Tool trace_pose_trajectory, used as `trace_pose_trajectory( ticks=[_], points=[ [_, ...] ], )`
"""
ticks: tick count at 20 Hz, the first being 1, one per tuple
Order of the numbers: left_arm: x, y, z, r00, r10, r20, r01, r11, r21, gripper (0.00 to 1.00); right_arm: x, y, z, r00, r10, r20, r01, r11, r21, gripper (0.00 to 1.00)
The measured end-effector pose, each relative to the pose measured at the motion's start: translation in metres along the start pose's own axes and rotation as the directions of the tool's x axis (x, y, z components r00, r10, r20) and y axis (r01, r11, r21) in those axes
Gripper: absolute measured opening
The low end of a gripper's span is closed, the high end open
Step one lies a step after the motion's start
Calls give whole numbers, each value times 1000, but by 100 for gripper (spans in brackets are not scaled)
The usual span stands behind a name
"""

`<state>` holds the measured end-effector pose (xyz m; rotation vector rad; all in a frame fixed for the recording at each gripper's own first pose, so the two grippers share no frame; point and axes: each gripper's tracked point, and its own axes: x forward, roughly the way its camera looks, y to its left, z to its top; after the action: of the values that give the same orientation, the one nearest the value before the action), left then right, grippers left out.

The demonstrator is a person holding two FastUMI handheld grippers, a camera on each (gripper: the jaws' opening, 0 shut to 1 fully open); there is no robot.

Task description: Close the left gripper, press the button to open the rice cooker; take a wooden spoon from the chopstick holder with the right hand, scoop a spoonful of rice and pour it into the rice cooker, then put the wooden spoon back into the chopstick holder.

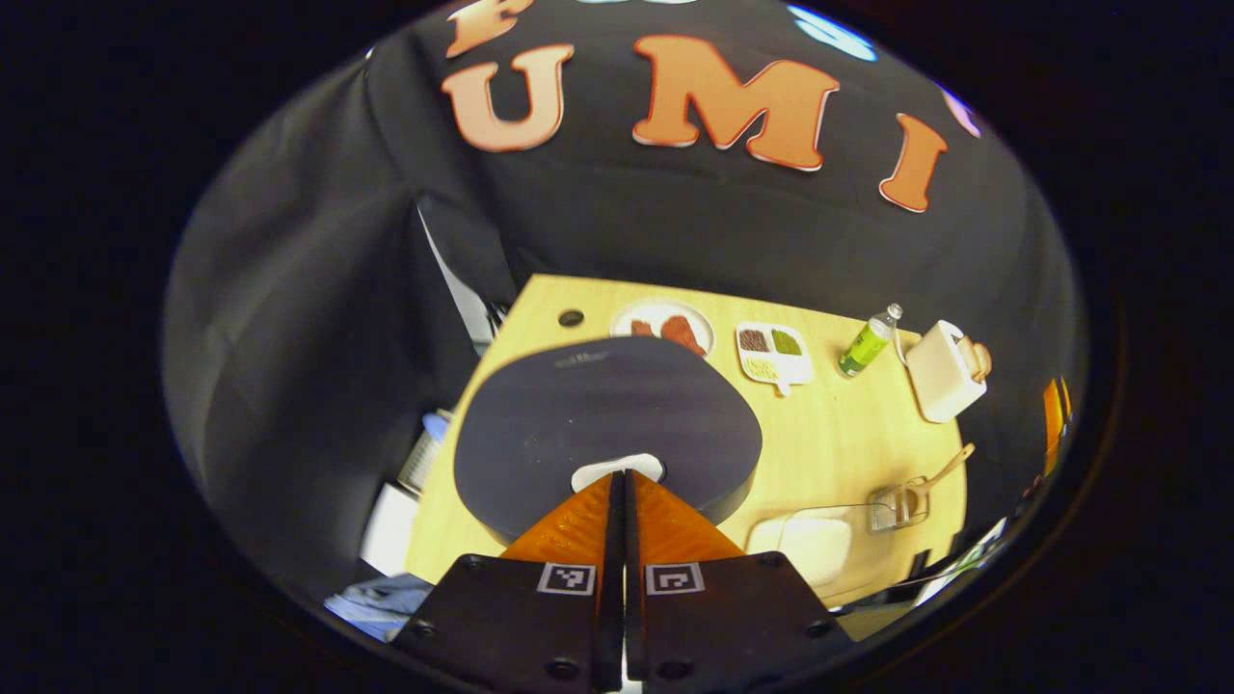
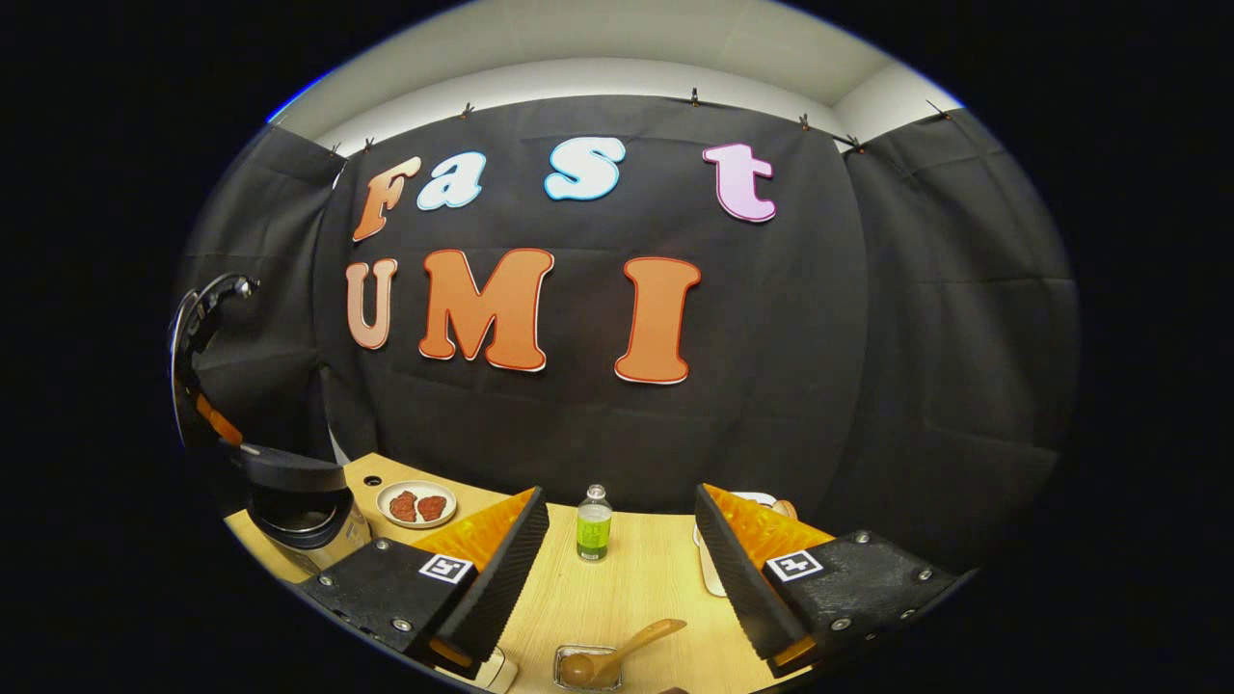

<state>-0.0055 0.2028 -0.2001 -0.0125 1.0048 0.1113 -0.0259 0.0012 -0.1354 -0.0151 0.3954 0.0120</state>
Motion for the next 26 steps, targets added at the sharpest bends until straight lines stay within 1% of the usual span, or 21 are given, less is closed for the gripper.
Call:
trace_pose_trajectory(
  ticks=[2, 3, 4, 7, 8, 9, 11, 13, 14, 15, 16, 19, 21, 22, 23, 24, 26],
  points=[
    [-13, 6, 25, 991, 79, 109, -81, 997, 16, 5, 0, 0, -1, 1000, 7, -4, -7, 1000, -12, 95],
    [-19, 1, 29, 987, 79, 137, -81, 997, 12, 6, 1, -2, -3, 1000, 4, -9, -4, 1000, -14, 95],
    [-26, -5, 36, 984, 74, 164, -76, 997, 4, 2, 1, -1, -6, 1000, 4, -21, -4, 1000, -11, 95],
    [-48, -4, 44, 961, 103, 255, -112, 993, 22, 13, 9, -3, -29, 997, 0, -71, 0, 1000, 6, 95],
    [-59, -8, 51, 950, 106, 293, -123, 992, 38, 25, 10, -4, -35, 996, -3, -89, 4, 1000, 9, 95],
    [-69, -8, 58, 934, 110, 340, -135, 990, 49, 27, 9, -7, -42, 995, -7, -104, 8, 1000, 12, 95],
    [-88, -18, 69, 900, 112, 422, -156, 985, 70, 41, 10, -9, -53, 991, -9, -131, 11, 1000, 18, 95],
    [-100, -20, 69, 871, 153, 467, -213, 974, 79, 51, 11, -11, -64, 988, -6, -152, 12, 999, 35, 95],
    [-105, -24, 71, 855, 163, 492, -231, 970, 80, 56, 12, -11, -70, 986, -5, -164, 13, 999, 47, 97],
    [-111, -28, 72, 838, 175, 516, -247, 966, 75, 61, 13, -13, -79, 984, -7, -180, 17, 998, 58, 97],
    [-115, -33, 73, 823, 184, 538, -259, 963, 68, 66, 13, -14, -87, 980, -8, -200, 22, 997, 68, 95],
    [-125, -49, 66, 782, 186, 595, -284, 956, 74, 81, 14, -23, -114, 966, -20, -259, 45, 995, 94, 95],
    [-129, -64, 62, 766, 172, 619, -282, 956, 84, 92, 17, -32, -132, 957, -33, -287, 66, 992, 106, 95],
    [-133, -73, 62, 757, 157, 634, -269, 959, 84, 99, 20, -35, -142, 952, -38, -304, 74, 991, 107, 95],
    [-137, -81, 60, 748, 142, 649, -257, 963, 86, 91, 23, -39, -153, 946, -39, -322, 78, 991, 109, 95],
    [-142, -87, 62, 735, 132, 665, -253, 964, 88, 100, 27, -41, -164, 939, -39, -342, 82, 991, 110, 95],
    [-150, -89, 64, 714, 144, 685, -278, 956, 89, 94, 36, -44, -188, 920, -33, -391, 84, 990, 115, 95]
  ],
)
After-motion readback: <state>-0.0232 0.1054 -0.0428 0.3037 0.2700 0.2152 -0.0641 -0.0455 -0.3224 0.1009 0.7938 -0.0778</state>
